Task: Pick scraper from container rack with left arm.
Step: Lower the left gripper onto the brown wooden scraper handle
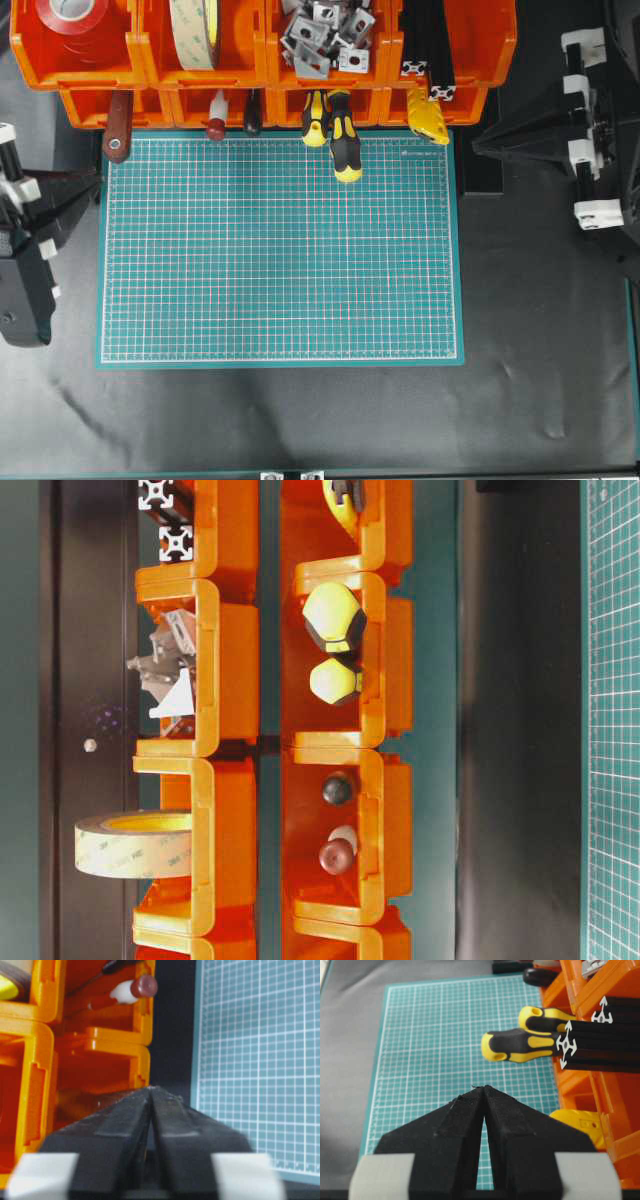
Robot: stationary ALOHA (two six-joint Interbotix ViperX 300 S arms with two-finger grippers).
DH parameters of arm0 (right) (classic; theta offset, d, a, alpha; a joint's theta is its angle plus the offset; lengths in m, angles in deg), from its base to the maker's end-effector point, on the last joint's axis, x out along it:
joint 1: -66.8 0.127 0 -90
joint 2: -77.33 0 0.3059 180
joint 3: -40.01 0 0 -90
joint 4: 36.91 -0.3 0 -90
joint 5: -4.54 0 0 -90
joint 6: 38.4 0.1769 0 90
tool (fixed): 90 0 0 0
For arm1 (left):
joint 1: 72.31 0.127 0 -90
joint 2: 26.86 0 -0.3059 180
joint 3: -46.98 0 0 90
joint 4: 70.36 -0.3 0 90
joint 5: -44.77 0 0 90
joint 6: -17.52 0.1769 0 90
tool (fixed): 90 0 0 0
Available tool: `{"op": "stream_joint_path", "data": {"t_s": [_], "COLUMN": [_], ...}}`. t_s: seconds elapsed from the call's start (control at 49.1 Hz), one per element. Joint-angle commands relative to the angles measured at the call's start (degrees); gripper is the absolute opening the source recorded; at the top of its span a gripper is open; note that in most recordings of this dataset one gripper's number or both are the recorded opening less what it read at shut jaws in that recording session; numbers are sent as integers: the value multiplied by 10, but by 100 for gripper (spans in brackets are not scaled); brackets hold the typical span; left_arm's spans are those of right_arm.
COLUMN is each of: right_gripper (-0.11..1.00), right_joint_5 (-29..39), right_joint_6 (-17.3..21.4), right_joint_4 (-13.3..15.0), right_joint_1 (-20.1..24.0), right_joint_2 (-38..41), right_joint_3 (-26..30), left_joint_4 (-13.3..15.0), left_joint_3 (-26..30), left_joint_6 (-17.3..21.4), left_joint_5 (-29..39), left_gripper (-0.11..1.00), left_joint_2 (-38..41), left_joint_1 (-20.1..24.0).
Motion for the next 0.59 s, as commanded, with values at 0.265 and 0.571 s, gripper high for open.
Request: {"op": "stream_joint_path", "data": {"t_s": [0.265,0.571], "right_gripper": [-1,-1], "right_joint_5": [-4,-4], "right_joint_6": [1,0], "right_joint_4": [1,1], "right_joint_1": [-13,-16], "right_joint_2": [3,3], "right_joint_3": [9,6], "left_joint_4": [-6,-6], "left_joint_3": [-6,-39], "left_joint_6": [-15,-15], "left_joint_5": [-22,-75], "left_gripper": [87,91], "left_joint_2": [11,33], "left_joint_1": [47,97]}}
